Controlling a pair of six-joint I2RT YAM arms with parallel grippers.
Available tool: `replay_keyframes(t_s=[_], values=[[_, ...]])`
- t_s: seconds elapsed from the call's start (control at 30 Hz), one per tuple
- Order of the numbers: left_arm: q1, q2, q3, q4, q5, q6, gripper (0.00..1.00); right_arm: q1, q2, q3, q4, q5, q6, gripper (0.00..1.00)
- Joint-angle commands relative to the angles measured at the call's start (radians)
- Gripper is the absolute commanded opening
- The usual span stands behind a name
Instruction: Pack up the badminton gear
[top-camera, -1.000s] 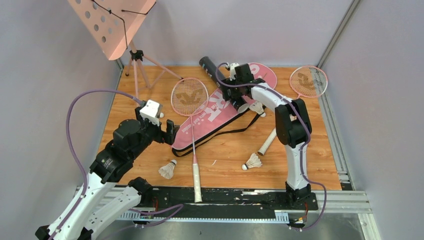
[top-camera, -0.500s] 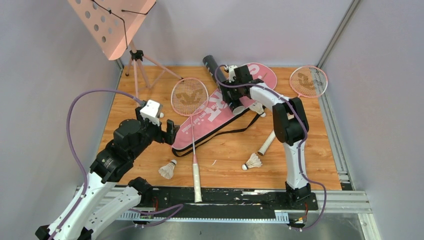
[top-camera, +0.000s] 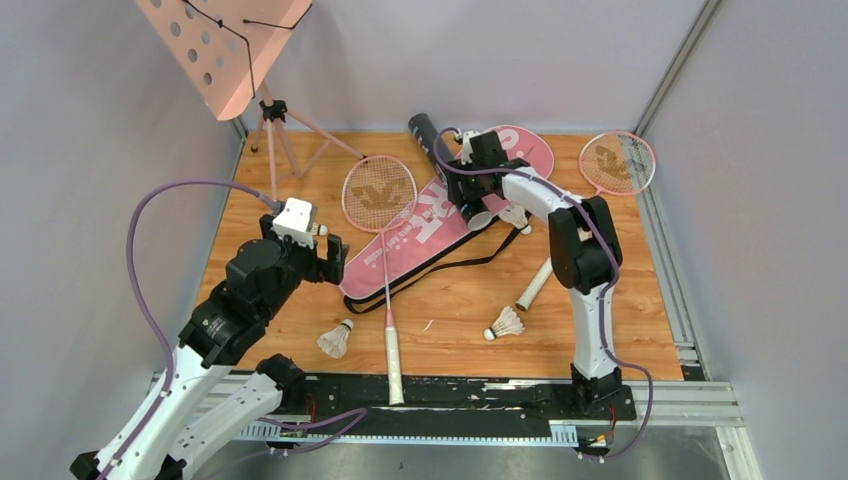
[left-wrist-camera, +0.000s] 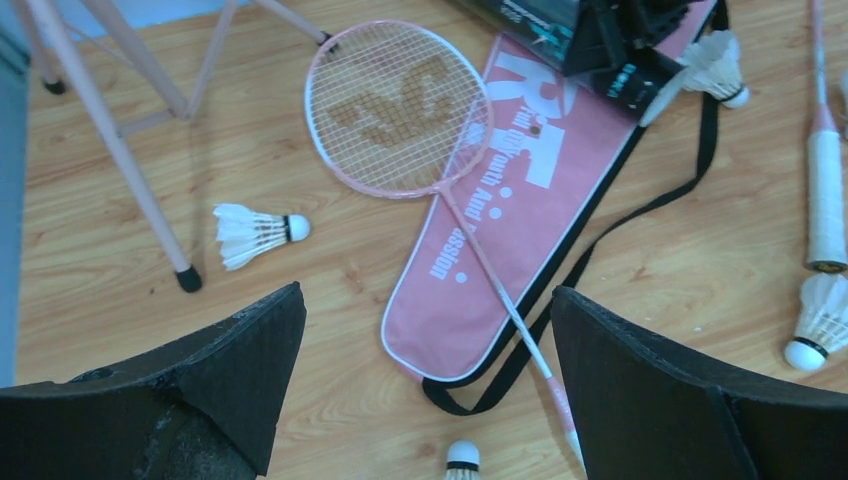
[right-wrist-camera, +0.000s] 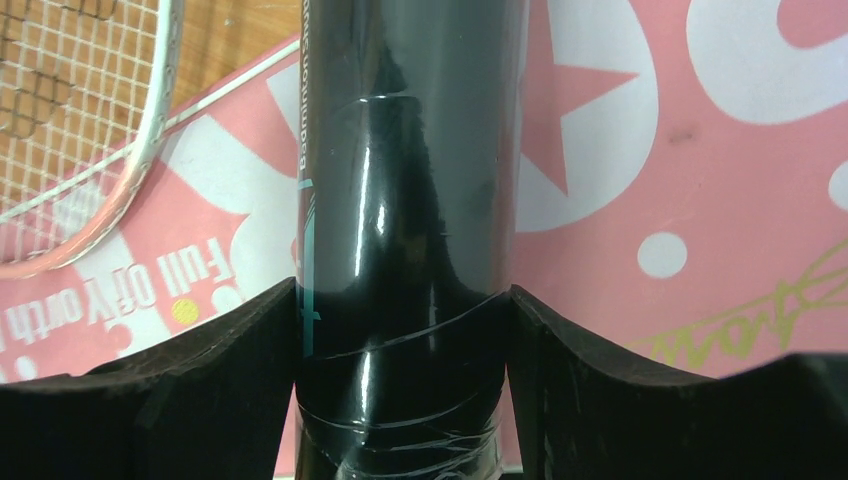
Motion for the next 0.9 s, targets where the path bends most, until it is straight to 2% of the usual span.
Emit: replay_keyframes(t_s=[0.0,0.07,0.2,0.33,0.43,0.6,0.67,0.77,0.87], values=[[0.002,-0.019,0.035,-0.005,-0.165,-0.011,1.00,-0.003,-0.143,-0.035,0.034,-0.056,0.093,0.54],[0.003,-0.040,0.016,0.025,-0.196,0.015,1.00,-0.003,-0.178,-0.061,0.041,-0.069,0.128,0.51],[0.003,-0.122,-0.076,0.155,-0.154,0.109,0.98,-0.003,-0.266,-0.131,0.043,-0.104,0.209,0.48],[0.004,-0.158,-0.138,0.308,0.045,0.266,0.91,0.001,-0.385,-0.259,0.045,-0.143,0.296,0.48],[0.003,-0.132,-0.137,0.364,0.219,0.394,0.90,0.007,-0.511,-0.383,0.065,-0.166,0.351,0.48],[-0.010,0.045,-0.043,0.349,0.508,0.634,0.88,0.025,-0.716,-0.595,0.099,-0.184,0.455,0.48],[-0.055,0.092,-0.030,0.353,0.558,0.752,0.89,0.037,-0.808,-0.686,0.136,-0.222,0.499,0.48],[-0.172,0.137,-0.038,0.361,0.557,0.984,0.94,0.074,-0.946,-0.793,0.136,-0.226,0.540,0.48],[-0.274,0.207,-0.054,0.337,0.466,1.203,0.99,0.109,-1.087,-0.882,0.125,-0.255,0.578,0.47]])
